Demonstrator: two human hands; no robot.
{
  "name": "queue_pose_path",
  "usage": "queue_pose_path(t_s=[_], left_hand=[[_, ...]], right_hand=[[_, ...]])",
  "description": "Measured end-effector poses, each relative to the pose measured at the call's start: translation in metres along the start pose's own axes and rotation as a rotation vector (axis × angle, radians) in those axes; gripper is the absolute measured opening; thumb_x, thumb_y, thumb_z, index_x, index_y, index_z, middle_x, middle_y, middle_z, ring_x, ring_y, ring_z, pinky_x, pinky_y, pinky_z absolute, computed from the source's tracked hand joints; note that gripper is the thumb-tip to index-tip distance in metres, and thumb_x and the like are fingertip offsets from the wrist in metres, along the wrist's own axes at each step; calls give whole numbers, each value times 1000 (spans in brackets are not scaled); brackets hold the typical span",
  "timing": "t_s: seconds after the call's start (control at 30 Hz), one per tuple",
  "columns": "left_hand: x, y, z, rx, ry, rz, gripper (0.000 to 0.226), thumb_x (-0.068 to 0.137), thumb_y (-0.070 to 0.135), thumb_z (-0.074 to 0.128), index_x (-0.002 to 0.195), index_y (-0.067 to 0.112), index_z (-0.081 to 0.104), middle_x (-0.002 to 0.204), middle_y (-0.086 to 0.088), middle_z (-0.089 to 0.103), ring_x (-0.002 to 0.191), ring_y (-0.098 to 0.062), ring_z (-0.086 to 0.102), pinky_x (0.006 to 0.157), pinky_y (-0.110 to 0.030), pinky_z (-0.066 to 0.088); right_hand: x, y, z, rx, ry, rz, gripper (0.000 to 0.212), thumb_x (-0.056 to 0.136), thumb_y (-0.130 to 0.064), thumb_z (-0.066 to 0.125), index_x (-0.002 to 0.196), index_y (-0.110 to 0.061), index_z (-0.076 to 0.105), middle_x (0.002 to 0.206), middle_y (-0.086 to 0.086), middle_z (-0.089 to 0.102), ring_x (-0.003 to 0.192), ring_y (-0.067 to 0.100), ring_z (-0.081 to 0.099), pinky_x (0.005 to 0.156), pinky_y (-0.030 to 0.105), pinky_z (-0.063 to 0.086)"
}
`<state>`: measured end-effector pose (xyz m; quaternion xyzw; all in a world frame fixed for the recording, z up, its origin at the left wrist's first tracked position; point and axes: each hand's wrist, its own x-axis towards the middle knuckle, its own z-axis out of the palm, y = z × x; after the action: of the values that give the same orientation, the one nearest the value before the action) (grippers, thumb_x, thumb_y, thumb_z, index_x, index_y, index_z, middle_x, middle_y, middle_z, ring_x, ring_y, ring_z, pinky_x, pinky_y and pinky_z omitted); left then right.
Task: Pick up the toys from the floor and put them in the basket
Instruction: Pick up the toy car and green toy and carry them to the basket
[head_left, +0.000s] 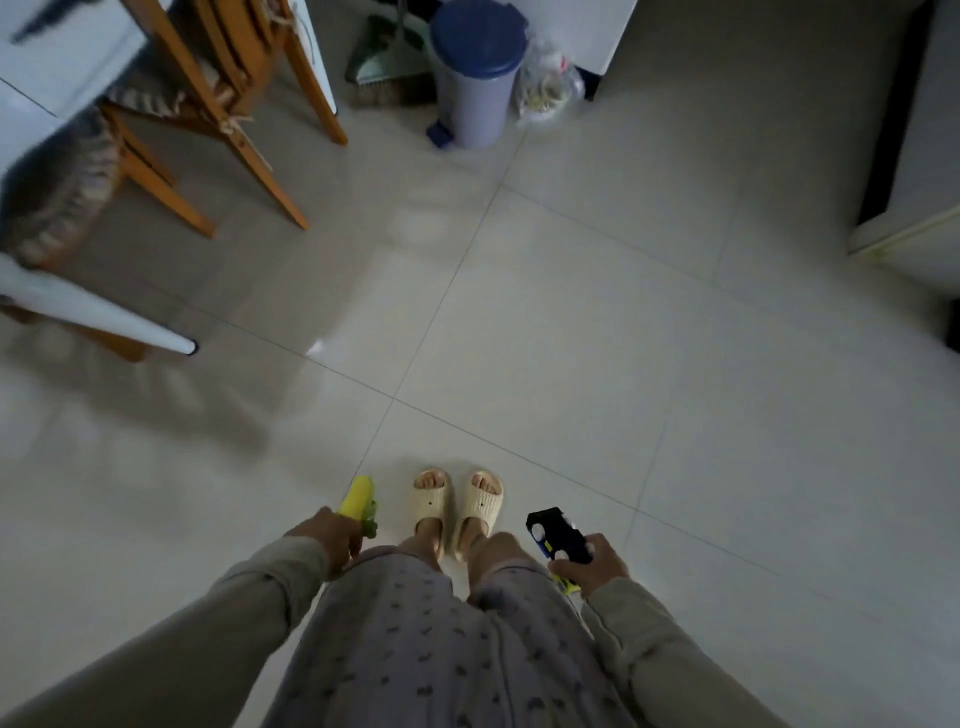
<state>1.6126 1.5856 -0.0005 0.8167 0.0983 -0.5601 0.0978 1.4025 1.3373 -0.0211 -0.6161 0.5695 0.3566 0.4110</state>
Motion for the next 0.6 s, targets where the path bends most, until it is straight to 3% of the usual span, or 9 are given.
queue_pose_path(t_s=[0.07, 0.13, 0.2, 0.3, 0.37, 0.43, 0.47, 0.53, 0.6], left_hand=[[-7, -10, -3, -111, 21, 12, 14, 77, 7, 54, 77, 9, 68, 107, -18, 67, 87, -32, 68, 72, -30, 52], [-9, -22, -1, -210, 46, 60, 24, 84, 1, 48, 89, 9, 70, 120, -19, 63, 101, -35, 63, 89, -35, 50], [-14, -35, 3, -309, 65, 67, 24, 87, 1, 47, 93, 9, 69, 125, -21, 60, 113, -41, 56, 96, -43, 48], [-22, -55, 16, -471, 117, 12, 28, 89, -3, 45, 102, 0, 69, 130, -24, 56, 116, -45, 53, 101, -45, 45], [-31, -63, 28, -610, 180, -58, 30, 89, -7, 42, 103, -4, 68, 132, -27, 54, 105, -45, 58, 95, -35, 52], [-48, -66, 40, -751, 241, -99, 29, 90, -9, 40, 99, -3, 67, 134, -22, 53, 75, -34, 58, 59, -16, 55], [-55, -66, 47, -798, 262, -105, 30, 90, -9, 39, 93, 1, 67, 134, -20, 52, 67, -28, 53, 50, -15, 50], [-71, -68, 59, -844, 251, -81, 33, 90, -7, 41, 76, 12, 64, 134, -17, 53, 79, -30, 56, 65, -15, 49], [-85, -74, 78, -891, 244, -98, 30, 89, -4, 41, 81, 13, 66, 134, -15, 54, 93, -33, 57, 78, -25, 48]], right_hand=[[-5, 3, -7, -10, 31, 8, 49, 76, -27, 73, 114, -11, 48, 106, 14, 58, 101, 26, 56, 74, 26, 32], [-2, 4, -12, -18, 18, -3, 41, 74, -27, 74, 98, -13, 44, 85, 9, 52, 85, 22, 50, 71, 27, 33], [4, 4, -19, -81, 11, -7, 41, 75, -26, 74, 97, -12, 42, 88, 11, 50, 84, 23, 50, 73, 32, 44], [11, -2, -32, -196, -43, -33, 48, 78, -23, 72, 114, -6, 46, 100, 14, 50, 90, 27, 52, 90, 43, 50], [16, -13, -41, -273, -93, -66, 56, 80, -21, 71, 126, -2, 45, 105, 15, 50, 95, 29, 53, 94, 45, 48], [19, -24, -46, -366, -131, -113, 53, 81, -20, 70, 123, -2, 43, 106, 15, 52, 103, 31, 54, 95, 46, 47], [20, -29, -47, -404, -143, -137, 46, 81, -18, 70, 115, -2, 43, 98, 14, 52, 101, 31, 54, 92, 46, 47], [26, -40, -47, -464, -161, -178, 38, 80, -14, 71, 100, -3, 40, 84, 11, 47, 90, 26, 49, 78, 38, 44], [31, -53, -46, -539, -144, -197, 37, 79, -14, 71, 94, -4, 39, 88, 12, 46, 86, 23, 46, 72, 31, 34]])
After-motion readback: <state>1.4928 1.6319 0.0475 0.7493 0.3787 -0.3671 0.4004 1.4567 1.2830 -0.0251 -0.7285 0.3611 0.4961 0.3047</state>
